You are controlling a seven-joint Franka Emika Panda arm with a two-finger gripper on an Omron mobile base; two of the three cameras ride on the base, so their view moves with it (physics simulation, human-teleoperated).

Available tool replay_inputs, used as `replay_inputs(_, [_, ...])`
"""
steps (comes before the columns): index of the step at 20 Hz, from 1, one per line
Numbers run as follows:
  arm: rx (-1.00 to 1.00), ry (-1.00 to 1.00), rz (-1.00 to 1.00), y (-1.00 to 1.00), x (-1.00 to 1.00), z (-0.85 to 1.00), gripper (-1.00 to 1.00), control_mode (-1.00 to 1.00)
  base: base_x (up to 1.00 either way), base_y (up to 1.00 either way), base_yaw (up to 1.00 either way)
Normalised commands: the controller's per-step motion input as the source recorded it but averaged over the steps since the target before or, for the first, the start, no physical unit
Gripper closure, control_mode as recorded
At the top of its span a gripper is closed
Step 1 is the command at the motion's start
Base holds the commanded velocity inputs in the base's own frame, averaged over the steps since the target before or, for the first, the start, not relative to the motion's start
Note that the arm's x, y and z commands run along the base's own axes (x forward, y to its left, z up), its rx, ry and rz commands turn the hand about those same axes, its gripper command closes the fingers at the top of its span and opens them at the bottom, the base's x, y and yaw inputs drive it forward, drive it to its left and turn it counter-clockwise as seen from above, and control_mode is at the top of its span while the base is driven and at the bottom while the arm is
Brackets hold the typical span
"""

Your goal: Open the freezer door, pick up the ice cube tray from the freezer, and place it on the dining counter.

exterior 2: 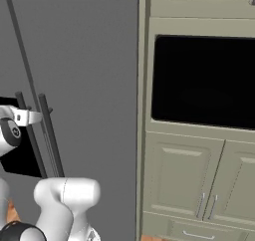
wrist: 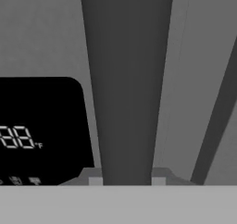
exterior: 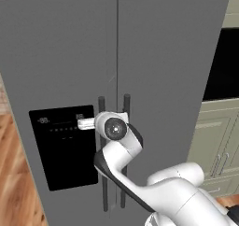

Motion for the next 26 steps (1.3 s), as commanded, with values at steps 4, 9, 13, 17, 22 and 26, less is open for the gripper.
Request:
replay_inputs(4, [0.00,0.00,0.00,0.15,-0.26,0.00,1.00,-1.00,0.00,0.00,0.00])
replay_inputs(9, [0.00,0.00,0.00,0.42,-0.38,0.00,1.00,-1.00,0.00,0.00,0.00])
replay_inputs(13, [0.00,0.00,0.00,0.56,-0.44,0.00,1.00,-1.00,0.00,0.00,0.00])
replay_inputs(17, [0.00,0.00,0.00,0.55,-0.41,0.00,1.00,-1.00,0.00,0.00,0.00])
replay_inputs(22, [0.00,0.00,0.00,0.50,-0.39,0.00,1.00,-1.00,0.00,0.00,0.00])
replay_inputs(26, [0.00,0.00,0.00,0.45,-0.42,0.00,1.00,-1.00,0.00,0.00,0.00])
